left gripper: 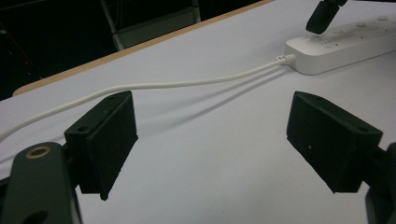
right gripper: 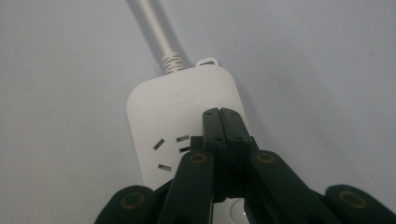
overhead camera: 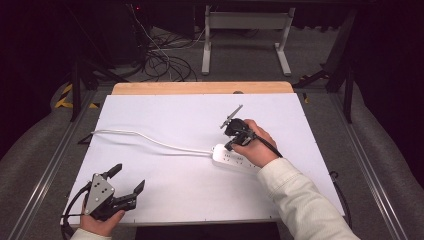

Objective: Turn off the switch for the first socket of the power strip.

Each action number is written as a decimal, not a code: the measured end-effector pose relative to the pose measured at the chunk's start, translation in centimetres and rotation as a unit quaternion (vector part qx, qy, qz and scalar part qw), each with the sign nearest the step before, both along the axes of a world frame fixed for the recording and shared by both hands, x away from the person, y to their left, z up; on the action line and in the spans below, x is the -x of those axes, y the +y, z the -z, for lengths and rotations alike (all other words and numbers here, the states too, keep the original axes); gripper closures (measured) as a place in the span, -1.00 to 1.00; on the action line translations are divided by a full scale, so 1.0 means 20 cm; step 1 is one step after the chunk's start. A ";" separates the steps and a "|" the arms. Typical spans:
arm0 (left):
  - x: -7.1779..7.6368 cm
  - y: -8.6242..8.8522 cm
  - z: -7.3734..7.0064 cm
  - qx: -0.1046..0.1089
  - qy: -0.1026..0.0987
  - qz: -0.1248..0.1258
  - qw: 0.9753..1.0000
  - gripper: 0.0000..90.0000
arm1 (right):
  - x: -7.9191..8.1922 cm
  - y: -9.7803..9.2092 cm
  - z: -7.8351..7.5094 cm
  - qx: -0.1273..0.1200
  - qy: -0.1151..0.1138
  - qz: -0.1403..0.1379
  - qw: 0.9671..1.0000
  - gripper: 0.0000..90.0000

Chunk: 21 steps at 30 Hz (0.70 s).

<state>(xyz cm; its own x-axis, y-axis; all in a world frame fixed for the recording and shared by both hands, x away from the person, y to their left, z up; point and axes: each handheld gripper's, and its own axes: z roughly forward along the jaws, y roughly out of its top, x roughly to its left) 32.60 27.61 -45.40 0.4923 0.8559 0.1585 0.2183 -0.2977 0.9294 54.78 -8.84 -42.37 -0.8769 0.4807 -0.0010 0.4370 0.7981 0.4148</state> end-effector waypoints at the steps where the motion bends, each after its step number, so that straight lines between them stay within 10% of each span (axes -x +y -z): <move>1: 0.00 0.00 0.00 0.000 0.000 0.000 1.000 -0.64 | 0.00 0.00 0.00 0.001 0.001 0.000 1.000 1.00; 21: 0.00 0.00 0.00 -0.003 -0.003 0.000 1.000 -0.63 | 0.01 0.02 0.02 0.012 -0.011 0.000 1.000 1.00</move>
